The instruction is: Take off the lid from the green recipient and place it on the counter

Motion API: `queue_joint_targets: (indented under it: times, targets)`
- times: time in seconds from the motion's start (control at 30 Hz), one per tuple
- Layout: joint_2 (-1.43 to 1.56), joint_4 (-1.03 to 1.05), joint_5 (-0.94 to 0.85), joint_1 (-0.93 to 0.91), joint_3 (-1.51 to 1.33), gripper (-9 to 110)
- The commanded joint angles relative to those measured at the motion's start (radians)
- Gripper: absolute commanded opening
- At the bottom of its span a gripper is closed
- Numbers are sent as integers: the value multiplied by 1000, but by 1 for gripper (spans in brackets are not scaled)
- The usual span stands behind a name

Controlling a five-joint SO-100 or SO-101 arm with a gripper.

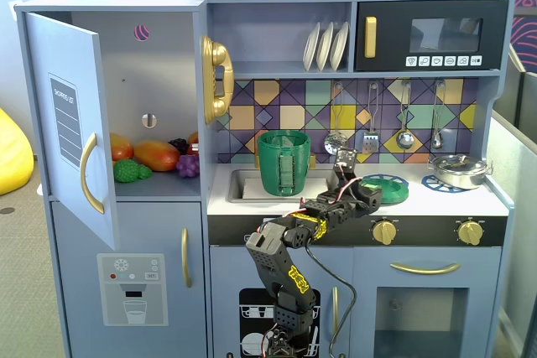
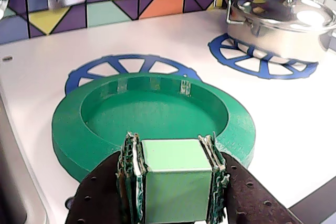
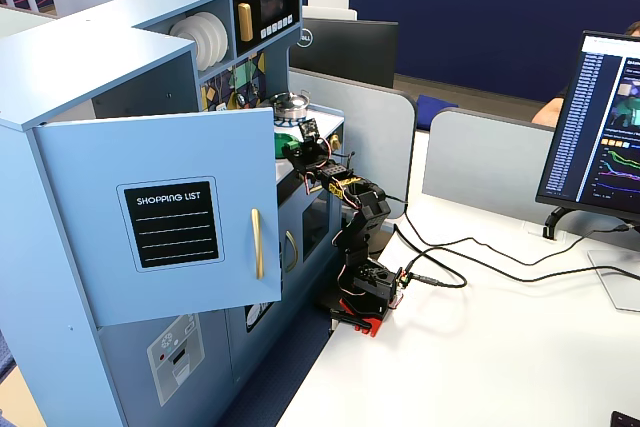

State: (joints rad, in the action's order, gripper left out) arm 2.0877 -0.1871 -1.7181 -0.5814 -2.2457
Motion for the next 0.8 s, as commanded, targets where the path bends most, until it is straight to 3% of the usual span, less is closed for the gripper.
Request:
queue_joint_targets:
  times: [0.0,0.23,0.4,0.63,0.77]
  targets:
    - [9,-49,14,11,2,7]
    - [20,-71,60,0,8,35]
    - [164,-9,54,9,37,33]
    - [739,844,11,150,31,21]
    - [899,1272,-28,272,0,19]
